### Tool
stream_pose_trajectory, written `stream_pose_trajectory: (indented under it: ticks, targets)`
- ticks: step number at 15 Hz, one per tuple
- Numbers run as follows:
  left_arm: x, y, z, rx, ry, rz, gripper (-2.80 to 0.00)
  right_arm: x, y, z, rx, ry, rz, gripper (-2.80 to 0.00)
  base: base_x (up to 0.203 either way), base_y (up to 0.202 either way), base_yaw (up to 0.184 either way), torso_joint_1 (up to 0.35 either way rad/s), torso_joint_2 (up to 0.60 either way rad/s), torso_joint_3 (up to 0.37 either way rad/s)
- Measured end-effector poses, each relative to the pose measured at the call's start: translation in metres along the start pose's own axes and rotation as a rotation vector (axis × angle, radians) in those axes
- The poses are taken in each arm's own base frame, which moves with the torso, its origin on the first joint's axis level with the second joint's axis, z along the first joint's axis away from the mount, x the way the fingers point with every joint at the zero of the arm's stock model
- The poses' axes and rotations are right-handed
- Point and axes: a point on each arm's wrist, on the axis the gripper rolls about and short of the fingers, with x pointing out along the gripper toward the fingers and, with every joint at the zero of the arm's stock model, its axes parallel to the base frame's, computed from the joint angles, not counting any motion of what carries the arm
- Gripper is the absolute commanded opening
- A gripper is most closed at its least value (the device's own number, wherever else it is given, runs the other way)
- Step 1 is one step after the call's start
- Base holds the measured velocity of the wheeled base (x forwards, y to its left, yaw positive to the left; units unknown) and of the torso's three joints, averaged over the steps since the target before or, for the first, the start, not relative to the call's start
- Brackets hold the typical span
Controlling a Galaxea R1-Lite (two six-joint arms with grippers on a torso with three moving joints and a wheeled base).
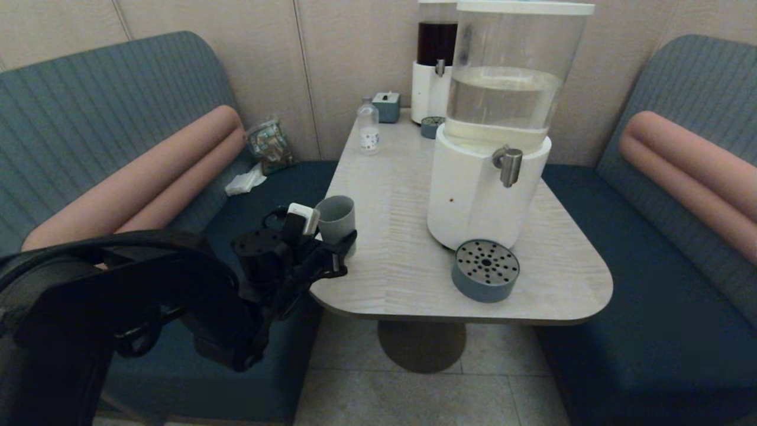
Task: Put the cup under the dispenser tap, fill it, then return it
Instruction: Pick up the cup, then place it under the water dispenser
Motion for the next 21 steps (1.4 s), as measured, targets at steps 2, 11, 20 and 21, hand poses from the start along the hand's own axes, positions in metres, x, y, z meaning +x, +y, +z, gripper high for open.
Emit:
stream_pose_trajectory:
  ticks: [2, 11, 20, 21]
  targets:
    - [-0.011, -0.023, 0.013, -0.004, -0.012, -0.039, -2.80, 0.000, 0.000, 0.000, 0.000, 0.000, 0.000, -2.80, 0.000, 0.000, 0.000, 0.000, 0.00, 0.000]
    - [-0.035, -0.131, 0.056, -0.033, -0.102, -0.243, -2.80, 0.000, 0.000, 0.000, 0.000, 0.000, 0.000, -2.80, 0.000, 0.000, 0.000, 0.000, 0.00, 0.000]
    - [-0.045, -0.216, 0.053, 0.025, -0.053, -0.385, -2.80, 0.000, 0.000, 0.000, 0.000, 0.000, 0.000, -2.80, 0.000, 0.000, 0.000, 0.000, 0.00, 0.000]
    - [-0.043, -0.220, 0.051, 0.030, -0.040, -0.393, -2.80, 0.000, 0.000, 0.000, 0.000, 0.000, 0.000, -2.80, 0.000, 0.000, 0.000, 0.000, 0.00, 0.000]
